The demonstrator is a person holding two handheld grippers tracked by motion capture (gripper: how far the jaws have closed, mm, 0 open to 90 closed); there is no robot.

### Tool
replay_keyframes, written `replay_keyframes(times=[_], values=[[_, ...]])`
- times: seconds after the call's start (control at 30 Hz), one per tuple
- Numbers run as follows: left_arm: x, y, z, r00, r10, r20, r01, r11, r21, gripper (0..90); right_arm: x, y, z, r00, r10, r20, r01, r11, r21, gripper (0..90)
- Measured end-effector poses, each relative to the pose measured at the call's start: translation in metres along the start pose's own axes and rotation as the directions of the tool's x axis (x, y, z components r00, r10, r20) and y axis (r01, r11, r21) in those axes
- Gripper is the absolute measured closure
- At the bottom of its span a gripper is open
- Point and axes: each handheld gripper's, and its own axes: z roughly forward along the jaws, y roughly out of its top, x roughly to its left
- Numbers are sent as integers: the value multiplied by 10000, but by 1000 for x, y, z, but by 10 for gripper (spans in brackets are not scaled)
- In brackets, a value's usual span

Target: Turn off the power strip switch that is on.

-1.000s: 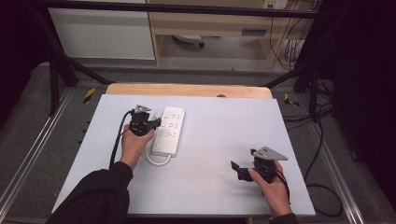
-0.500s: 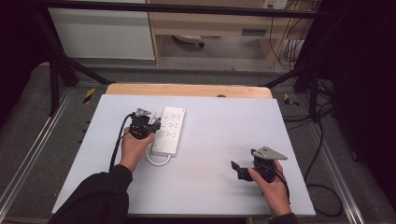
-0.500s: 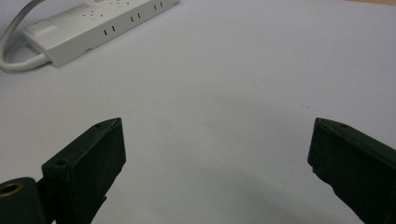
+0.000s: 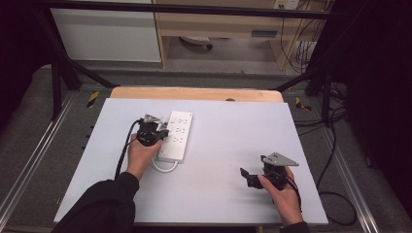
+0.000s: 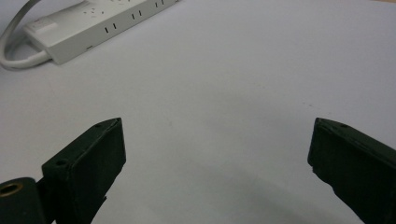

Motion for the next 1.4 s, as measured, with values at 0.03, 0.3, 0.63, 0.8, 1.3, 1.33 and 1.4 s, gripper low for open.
replay_keyframes(times=[0.03,0.3,0.63,0.8,1.3,1.33,1.4], values=[[0,0,0,10000,-7,-3,7,10000,-2,900,0,0,0,10000,14,-2,-14,10000,9,47],[0,0,2,10000,-5,15,5,10000,5,900,0,0,0,10000,-13,2,13,10000,-16,47],[-2,-1,4,10000,50,-3,-50,10000,49,900,1,0,1,9999,-104,-39,104,9999,28,47],[-2,-1,5,10000,59,0,-59,9999,85,900,1,0,1,10000,-95,-16,95,10000,-3,47],[-2,-1,7,10000,7,32,-7,10000,77,900,0,0,0,10000,-68,-45,68,10000,-26,47],[-3,-1,7,10000,-5,39,4,10000,88,900,0,0,0,10000,-74,-49,74,10000,-25,47],[-3,-1,8,10000,19,74,-20,9999,110,900,0,0,0,10000,-81,-49,81,10000,-21,47]])
